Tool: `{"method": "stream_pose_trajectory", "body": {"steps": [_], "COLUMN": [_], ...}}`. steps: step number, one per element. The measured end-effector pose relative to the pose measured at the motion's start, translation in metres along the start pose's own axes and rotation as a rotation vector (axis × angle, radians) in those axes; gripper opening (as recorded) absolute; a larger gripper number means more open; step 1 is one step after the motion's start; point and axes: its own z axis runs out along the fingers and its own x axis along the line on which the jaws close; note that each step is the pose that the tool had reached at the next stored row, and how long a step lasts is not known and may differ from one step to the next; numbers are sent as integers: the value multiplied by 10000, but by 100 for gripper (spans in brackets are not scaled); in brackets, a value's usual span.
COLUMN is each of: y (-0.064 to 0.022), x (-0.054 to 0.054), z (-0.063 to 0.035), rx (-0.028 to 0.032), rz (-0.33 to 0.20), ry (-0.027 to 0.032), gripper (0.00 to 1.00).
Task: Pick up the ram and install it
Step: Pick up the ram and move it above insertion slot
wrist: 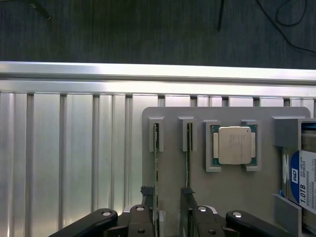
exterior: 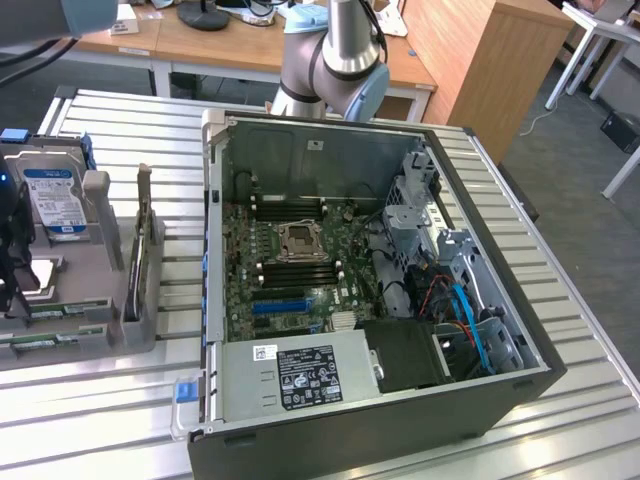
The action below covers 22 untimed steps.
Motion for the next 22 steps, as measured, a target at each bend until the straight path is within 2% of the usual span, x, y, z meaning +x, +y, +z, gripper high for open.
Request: {"method": "stream_pose_trajectory", "body": {"steps": [10,22], "y": [0,-2], "x": [36,42], "z": [6,143], "rx": [2,0], "rz": [1,0], "ry": [-12,-15], "gripper": [36,36]}}
